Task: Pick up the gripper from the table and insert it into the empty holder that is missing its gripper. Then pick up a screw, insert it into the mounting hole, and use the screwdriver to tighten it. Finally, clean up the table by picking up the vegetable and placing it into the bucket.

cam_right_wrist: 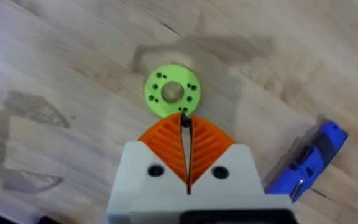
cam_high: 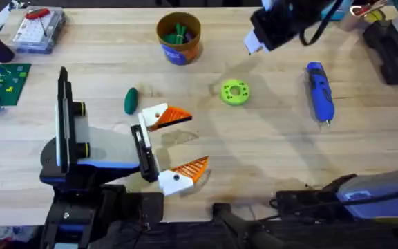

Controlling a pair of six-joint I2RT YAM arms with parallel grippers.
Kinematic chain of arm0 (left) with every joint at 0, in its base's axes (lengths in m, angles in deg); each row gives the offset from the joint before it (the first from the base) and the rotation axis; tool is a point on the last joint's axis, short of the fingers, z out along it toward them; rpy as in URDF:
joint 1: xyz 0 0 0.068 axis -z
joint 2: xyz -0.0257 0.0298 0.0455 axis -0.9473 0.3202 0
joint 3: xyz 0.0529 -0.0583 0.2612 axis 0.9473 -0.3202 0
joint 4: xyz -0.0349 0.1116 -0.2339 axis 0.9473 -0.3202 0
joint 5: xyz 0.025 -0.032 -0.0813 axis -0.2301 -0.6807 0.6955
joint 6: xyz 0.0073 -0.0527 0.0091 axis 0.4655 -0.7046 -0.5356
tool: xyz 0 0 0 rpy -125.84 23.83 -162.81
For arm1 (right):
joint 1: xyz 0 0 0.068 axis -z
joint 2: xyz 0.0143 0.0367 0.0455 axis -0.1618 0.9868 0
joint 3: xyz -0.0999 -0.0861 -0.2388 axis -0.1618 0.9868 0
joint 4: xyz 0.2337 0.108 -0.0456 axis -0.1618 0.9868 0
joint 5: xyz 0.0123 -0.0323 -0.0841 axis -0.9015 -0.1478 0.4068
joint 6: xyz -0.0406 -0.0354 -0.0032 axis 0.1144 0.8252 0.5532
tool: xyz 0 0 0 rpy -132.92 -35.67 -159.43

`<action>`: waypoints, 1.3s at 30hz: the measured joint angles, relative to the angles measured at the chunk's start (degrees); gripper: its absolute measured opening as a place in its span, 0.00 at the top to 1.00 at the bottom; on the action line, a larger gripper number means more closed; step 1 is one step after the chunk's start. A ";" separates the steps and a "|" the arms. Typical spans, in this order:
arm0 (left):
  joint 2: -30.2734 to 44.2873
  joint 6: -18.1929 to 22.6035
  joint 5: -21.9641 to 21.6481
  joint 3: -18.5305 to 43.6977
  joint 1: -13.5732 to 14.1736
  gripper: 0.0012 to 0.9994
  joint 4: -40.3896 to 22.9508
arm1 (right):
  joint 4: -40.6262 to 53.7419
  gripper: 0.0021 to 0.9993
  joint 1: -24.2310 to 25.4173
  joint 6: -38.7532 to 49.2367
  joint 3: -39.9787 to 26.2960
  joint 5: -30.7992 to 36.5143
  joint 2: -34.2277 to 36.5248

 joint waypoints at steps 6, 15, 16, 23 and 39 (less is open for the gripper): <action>0.00 0.00 0.00 0.00 0.00 0.00 0.00 | 5.70 1.00 -6.21 1.57 -9.70 0.16 0.12; 0.00 0.00 0.00 0.00 0.00 0.00 0.02 | 19.00 1.00 -17.02 2.61 -30.93 0.16 13.40; 0.00 0.01 0.00 0.00 0.00 0.00 0.02 | 19.15 1.00 -18.18 2.91 -31.87 0.16 14.20; 0.00 0.00 0.00 0.00 0.00 0.00 0.00 | 19.55 1.00 -28.02 5.68 -33.72 0.16 15.55; 0.00 0.00 0.00 0.00 0.00 0.00 0.00 | 20.17 1.00 -36.06 9.22 -33.84 0.16 15.55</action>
